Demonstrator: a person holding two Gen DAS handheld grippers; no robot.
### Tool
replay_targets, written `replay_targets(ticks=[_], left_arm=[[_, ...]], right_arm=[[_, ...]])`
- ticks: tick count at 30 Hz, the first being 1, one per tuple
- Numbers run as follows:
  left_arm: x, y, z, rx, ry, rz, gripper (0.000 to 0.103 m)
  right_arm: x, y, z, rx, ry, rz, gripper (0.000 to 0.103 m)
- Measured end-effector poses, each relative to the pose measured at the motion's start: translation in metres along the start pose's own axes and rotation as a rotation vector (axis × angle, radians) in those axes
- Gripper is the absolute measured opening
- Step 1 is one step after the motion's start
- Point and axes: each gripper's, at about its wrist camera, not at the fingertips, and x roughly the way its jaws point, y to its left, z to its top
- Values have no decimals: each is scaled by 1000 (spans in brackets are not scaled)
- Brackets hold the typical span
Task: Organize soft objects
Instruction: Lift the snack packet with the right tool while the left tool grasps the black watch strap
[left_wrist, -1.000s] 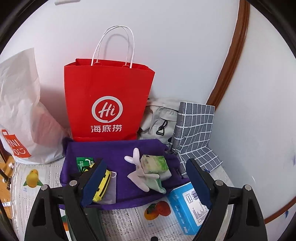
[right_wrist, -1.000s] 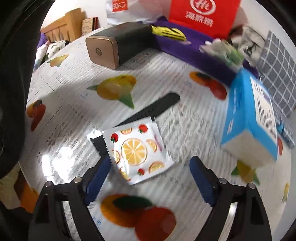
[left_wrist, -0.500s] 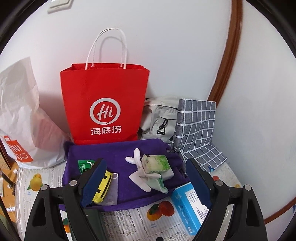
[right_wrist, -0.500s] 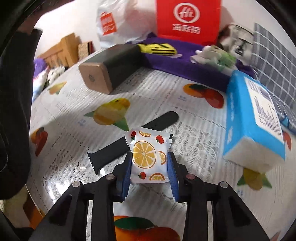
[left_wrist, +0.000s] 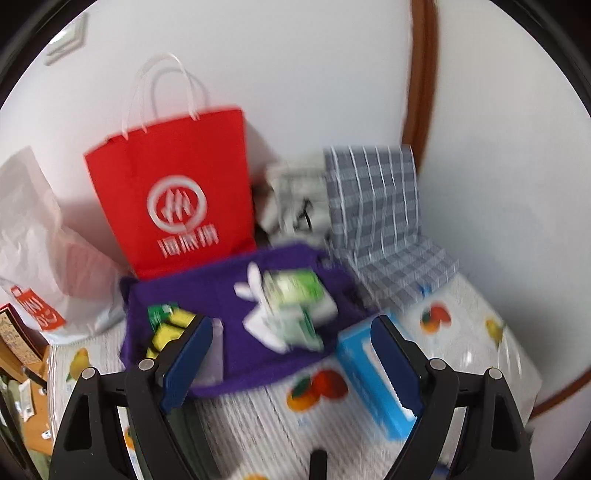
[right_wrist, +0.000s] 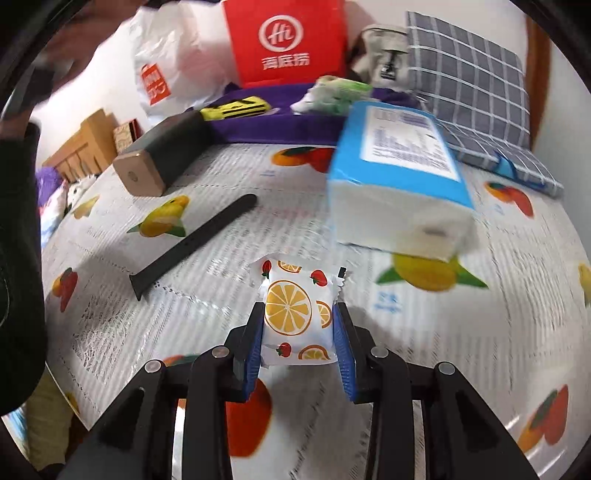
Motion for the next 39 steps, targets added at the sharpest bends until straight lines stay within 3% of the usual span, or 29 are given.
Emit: replay_targets(ticks=[11, 16, 19, 23, 24, 29, 34, 36, 39], left_arm=[[3, -9, -122, 40, 224, 37, 86], [8, -19, -171, 39, 295, 31, 80], [16, -22, -190, 28, 326, 60, 76], [25, -28, -208, 41, 354, 50, 74], [28, -28, -212, 32, 356, 42, 78], [24, -28, -217, 16, 299, 31, 79], [32, -27, -213, 24, 310, -3, 90], [36, -32, -213, 41, 312, 4, 99], [39, -32, -211, 42, 306, -3, 102]], right_arm=[[-17, -26, -16, 108, -8, -8, 36], [-25, -36, -24, 193, -12, 45, 37], [-29, -35, -28, 187, -18, 25, 37], [-34, -39, -31, 209, -42, 25, 38], [-33, -42, -32, 220, -41, 25, 38], [-28, -47, -34, 237, -54, 14, 39], [-25, -46, -33, 223, -69, 1, 39], [-24, -43, -32, 206, -67, -15, 39], [-23, -40, -31, 183, -68, -30, 39]])
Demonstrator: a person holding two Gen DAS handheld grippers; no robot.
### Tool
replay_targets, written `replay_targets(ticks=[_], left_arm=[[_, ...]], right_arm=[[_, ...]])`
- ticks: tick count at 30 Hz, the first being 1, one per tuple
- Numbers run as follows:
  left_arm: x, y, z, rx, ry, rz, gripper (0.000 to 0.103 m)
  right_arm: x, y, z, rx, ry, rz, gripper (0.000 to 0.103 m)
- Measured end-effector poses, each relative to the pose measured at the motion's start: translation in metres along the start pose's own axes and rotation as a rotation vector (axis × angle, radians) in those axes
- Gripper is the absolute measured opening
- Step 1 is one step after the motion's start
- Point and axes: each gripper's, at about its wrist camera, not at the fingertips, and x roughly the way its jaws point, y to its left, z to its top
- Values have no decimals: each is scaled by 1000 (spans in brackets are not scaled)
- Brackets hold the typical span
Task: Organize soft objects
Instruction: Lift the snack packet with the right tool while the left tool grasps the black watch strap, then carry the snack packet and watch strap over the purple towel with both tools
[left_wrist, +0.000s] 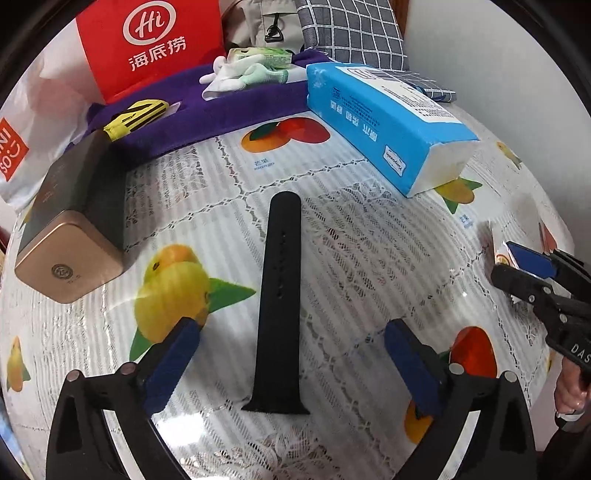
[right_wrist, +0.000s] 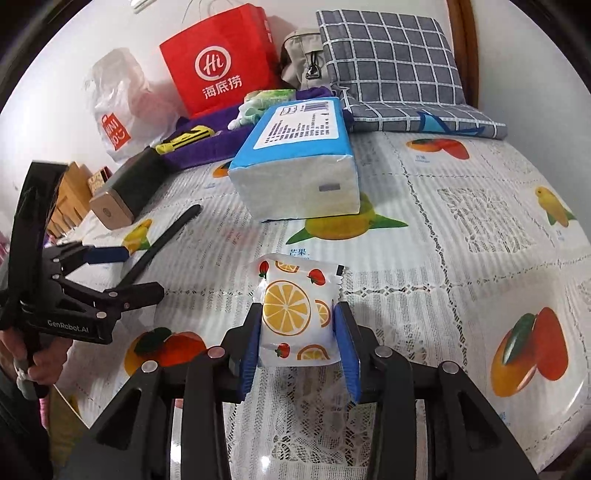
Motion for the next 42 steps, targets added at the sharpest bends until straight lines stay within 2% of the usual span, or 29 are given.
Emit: replay_targets(ticks=[4, 7, 9, 10, 12, 14, 17, 25, 31, 33, 34, 36, 39, 42], left_arm=[[0, 0, 1, 19, -15, -11, 101], [-2, 0, 4, 25, -36, -19, 89], [-4, 0, 6, 32, -50, -31, 67], [-4, 0, 8, 37, -53, -41, 61], [-5, 1, 11, 39, -55, -46, 34], [-5, 3, 14, 40, -48, -47, 20], [-5, 8, 15, 24, -39, -76, 20], [0, 8, 22, 24, -38, -78, 22], [0, -2, 21, 46, -58, -26, 20], [-1, 1, 21, 22, -62, -37, 20], [-1, 3, 20, -8, -60, -43, 20], [-5, 4, 17, -36, -55, -42, 20], [-12, 6, 9, -72, -52, -65, 20], [-21, 11, 0, -109, -50, -78, 20]], right_arm=[[0, -3, 0, 18, -5, 29, 44], [0, -4, 0, 23, -11, 39, 45], [0, -4, 0, 24, -13, 41, 45], [0, -4, 0, 23, -14, 42, 45], [0, -4, 0, 21, -15, 42, 45], [0, -5, 0, 22, -17, 44, 45], [0, -5, 0, 17, -20, 44, 45], [1, -5, 0, 21, -30, 36, 45], [2, -6, 1, 36, -43, 34, 45], [2, -5, 0, 27, -44, 20, 43], [2, -3, 0, 11, -45, 1, 37], [2, 0, -1, -20, -35, -16, 37], [-1, -4, 1, 17, -15, 32, 35], [-4, -3, 1, 25, -2, 41, 35]])
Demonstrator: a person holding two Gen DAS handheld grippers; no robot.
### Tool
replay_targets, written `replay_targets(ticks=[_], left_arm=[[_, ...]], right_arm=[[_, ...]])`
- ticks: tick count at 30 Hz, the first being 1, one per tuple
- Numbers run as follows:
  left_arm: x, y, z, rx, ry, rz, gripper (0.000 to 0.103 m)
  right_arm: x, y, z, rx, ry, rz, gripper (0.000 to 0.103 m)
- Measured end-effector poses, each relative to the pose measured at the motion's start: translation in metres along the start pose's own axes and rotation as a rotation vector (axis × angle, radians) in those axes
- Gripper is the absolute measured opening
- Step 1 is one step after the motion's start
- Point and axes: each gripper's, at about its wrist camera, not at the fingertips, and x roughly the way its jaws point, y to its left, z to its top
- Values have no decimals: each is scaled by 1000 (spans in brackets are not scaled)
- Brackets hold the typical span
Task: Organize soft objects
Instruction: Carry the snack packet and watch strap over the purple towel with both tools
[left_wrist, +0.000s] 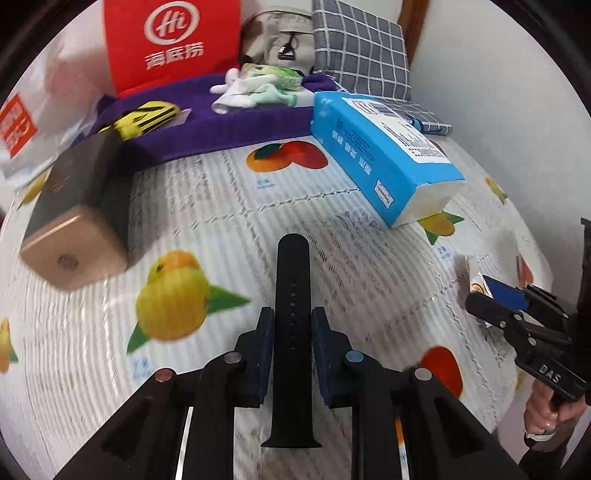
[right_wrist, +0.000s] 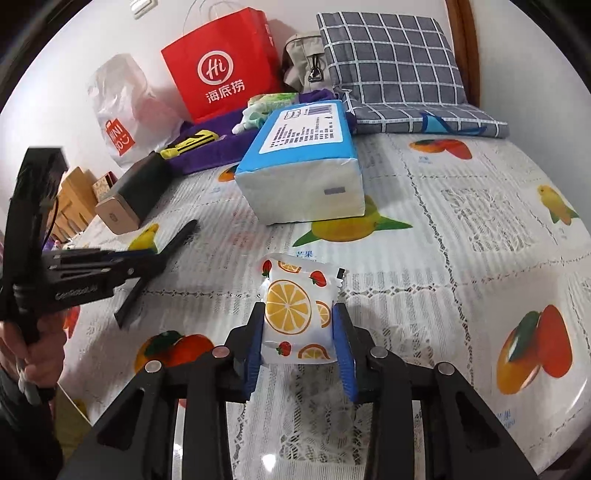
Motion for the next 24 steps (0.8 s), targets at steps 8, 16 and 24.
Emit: replay_targets(ticks=[8, 16, 24], left_arm=[[-34, 12, -13, -53, -17, 9, 20], [-70, 28, -14, -118, -56, 24, 20], [-94, 47, -7, -198, -92, 3, 20]], right_arm=[[-24, 21, 4, -31, -31, 34, 35], [-50, 42, 18, -56, -60, 53, 35], [-74, 55, 42, -75, -91, 32, 35]])
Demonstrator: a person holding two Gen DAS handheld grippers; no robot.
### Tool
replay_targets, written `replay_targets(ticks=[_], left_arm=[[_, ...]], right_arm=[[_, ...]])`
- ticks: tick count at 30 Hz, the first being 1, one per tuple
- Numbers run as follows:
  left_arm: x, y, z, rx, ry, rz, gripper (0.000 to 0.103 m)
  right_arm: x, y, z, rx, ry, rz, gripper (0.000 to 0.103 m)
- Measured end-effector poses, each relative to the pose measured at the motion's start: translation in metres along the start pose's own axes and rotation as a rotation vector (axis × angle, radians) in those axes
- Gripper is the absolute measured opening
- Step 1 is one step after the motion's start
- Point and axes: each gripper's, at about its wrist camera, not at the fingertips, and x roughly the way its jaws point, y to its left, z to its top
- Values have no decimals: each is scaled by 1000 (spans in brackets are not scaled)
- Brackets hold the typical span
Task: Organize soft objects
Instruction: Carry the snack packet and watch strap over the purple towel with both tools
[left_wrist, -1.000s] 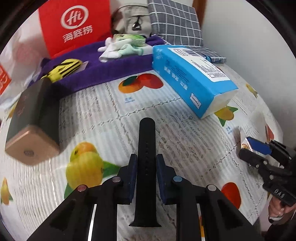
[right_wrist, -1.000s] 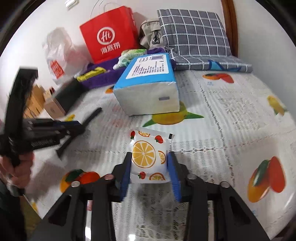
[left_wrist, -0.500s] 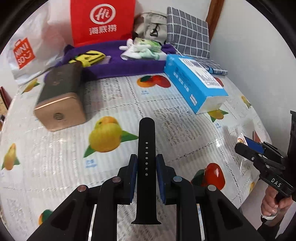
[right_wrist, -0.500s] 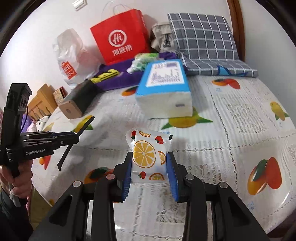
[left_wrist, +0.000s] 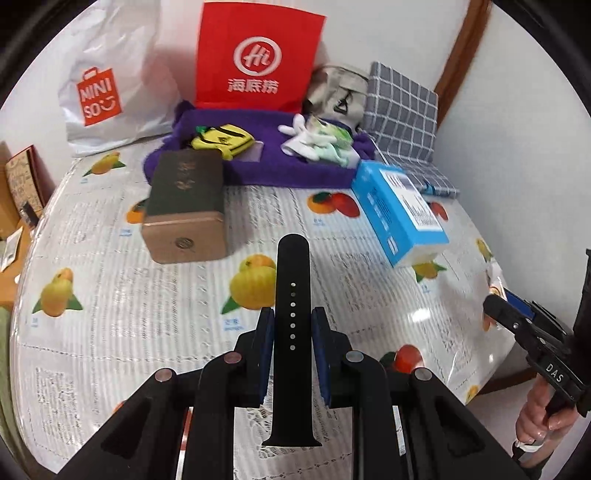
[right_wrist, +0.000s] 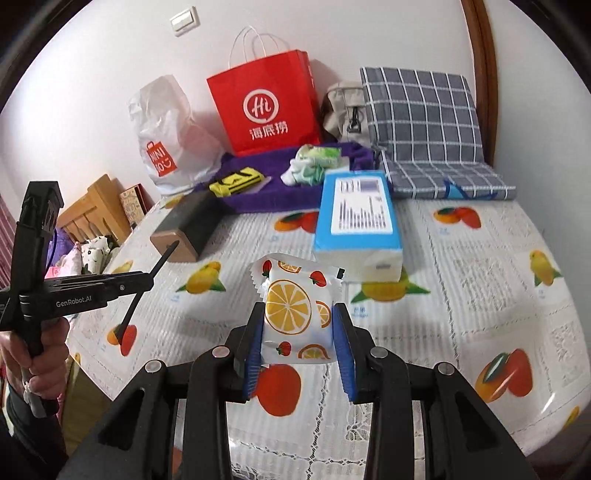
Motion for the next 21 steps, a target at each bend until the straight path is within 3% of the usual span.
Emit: replay_targets(ticks=[21], left_arm=[[-32, 34, 65, -72, -113, 9, 20]], right_arm=[[-3, 23, 93, -45, -63, -30, 35]])
